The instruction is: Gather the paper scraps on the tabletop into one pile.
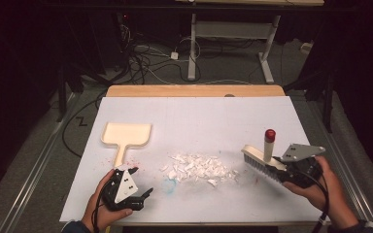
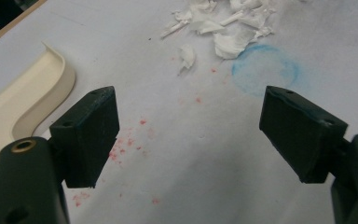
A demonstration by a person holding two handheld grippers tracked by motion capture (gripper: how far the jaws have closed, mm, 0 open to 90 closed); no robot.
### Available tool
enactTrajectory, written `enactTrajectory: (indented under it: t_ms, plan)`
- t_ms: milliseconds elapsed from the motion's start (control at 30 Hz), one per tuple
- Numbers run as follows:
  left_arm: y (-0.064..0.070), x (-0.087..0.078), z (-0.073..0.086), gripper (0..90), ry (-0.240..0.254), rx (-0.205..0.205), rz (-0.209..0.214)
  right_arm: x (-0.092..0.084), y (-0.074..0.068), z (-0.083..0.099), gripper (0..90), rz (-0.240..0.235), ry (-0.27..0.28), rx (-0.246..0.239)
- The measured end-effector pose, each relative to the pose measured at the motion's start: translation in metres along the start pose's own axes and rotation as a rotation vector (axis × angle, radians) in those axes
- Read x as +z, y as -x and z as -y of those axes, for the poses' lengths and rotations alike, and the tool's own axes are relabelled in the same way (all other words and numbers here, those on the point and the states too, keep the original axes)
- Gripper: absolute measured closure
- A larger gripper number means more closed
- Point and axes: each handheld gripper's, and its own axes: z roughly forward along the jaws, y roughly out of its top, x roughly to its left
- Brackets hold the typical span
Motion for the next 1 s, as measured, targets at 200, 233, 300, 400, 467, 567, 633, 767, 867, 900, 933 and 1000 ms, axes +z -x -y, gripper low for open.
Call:
enactTrajectory:
  t_ms: [200,233,300,400,467,567,633,767,867,900,933,1000]
  plan:
    - [-0.001,0.002,-0.002,18.8,0.008,-0.006,0.004,-0.008,-0.018,0.013,68.5,-0.155,-0.036,-0.068]
    - [-0.001,0.002,-0.002,18.8,0.009,-0.006,0.006,-0.005,-0.023,0.011,68.5,-0.179,-0.034,-0.082]
    - [-0.001,0.003,-0.003,18.8,0.007,-0.001,0.007,0.002,-0.032,0.004,68.5,-0.178,-0.031,-0.104]
    - [-0.001,0.003,-0.003,18.8,0.01,-0.004,0.01,0.013,-0.04,-0.007,68.6,-0.154,-0.022,-0.105]
    - [-0.002,0.004,-0.003,18.8,0.006,-0.003,0.012,0.02,-0.043,-0.014,68.6,-0.158,0.002,-0.105]
    - [-0.003,0.005,-0.003,18.8,0.007,-0.005,0.013,0.028,-0.05,-0.027,68.6,-0.171,0.045,-0.091]
    - [-0.002,0.004,-0.003,18.8,0.005,-0.003,0.014,0.035,-0.055,-0.036,68.6,-0.178,0.062,-0.085]
    - [-0.001,0.004,-0.003,18.8,0.004,0.002,0.013,0.052,-0.07,-0.053,68.6,-0.174,0.075,-0.12]
    - [-0.001,0.003,-0.002,18.8,0.005,0.0,0.012,0.053,-0.073,-0.06,68.5,-0.177,0.094,-0.121]
    - [-0.002,0.003,-0.002,18.8,0.003,0.001,0.012,0.052,-0.073,-0.062,68.5,-0.18,0.102,-0.126]
    - [-0.002,0.003,-0.001,18.8,0.004,-0.001,0.012,0.048,-0.073,-0.062,68.5,-0.179,0.111,-0.123]
    - [-0.002,0.002,-0.001,18.8,0.005,-0.005,0.01,0.042,-0.07,-0.062,68.5,-0.161,0.131,-0.115]
